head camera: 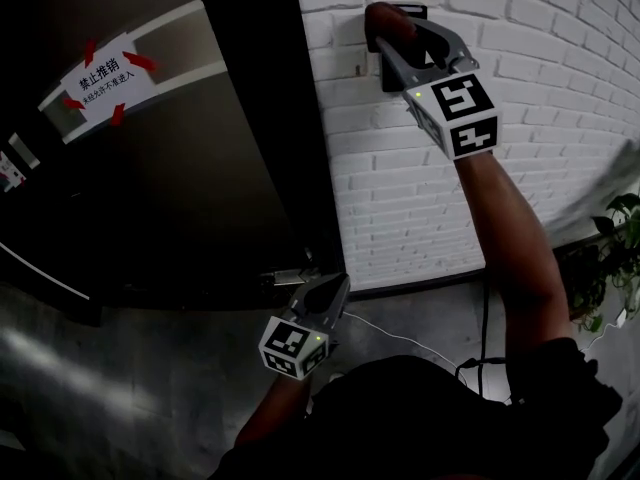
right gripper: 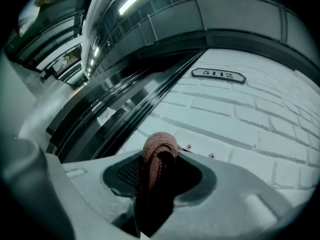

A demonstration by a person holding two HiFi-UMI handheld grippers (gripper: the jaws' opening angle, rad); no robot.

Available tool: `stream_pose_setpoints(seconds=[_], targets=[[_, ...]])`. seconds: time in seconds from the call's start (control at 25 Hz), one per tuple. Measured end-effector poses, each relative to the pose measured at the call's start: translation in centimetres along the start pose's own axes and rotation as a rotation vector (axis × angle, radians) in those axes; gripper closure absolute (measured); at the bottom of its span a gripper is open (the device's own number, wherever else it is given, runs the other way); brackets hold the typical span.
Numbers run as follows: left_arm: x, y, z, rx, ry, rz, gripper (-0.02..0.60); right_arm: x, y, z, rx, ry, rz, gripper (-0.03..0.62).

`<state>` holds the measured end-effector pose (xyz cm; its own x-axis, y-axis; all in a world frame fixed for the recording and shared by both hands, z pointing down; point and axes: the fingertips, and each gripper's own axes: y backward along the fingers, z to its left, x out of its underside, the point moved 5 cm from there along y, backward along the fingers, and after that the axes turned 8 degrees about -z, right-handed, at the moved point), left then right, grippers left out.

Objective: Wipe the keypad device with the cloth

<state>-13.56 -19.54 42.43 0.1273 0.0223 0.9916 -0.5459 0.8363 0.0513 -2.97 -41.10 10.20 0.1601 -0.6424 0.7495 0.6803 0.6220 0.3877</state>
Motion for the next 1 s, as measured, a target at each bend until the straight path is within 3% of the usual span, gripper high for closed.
stream_pose_setpoints(seconds=[1.0], targets=[[0.2,-0.9,-1.3,0.057,0.016,0.017,0.565,2.7,3.7,-6.2,0.155,0.003,0.095,0.456]])
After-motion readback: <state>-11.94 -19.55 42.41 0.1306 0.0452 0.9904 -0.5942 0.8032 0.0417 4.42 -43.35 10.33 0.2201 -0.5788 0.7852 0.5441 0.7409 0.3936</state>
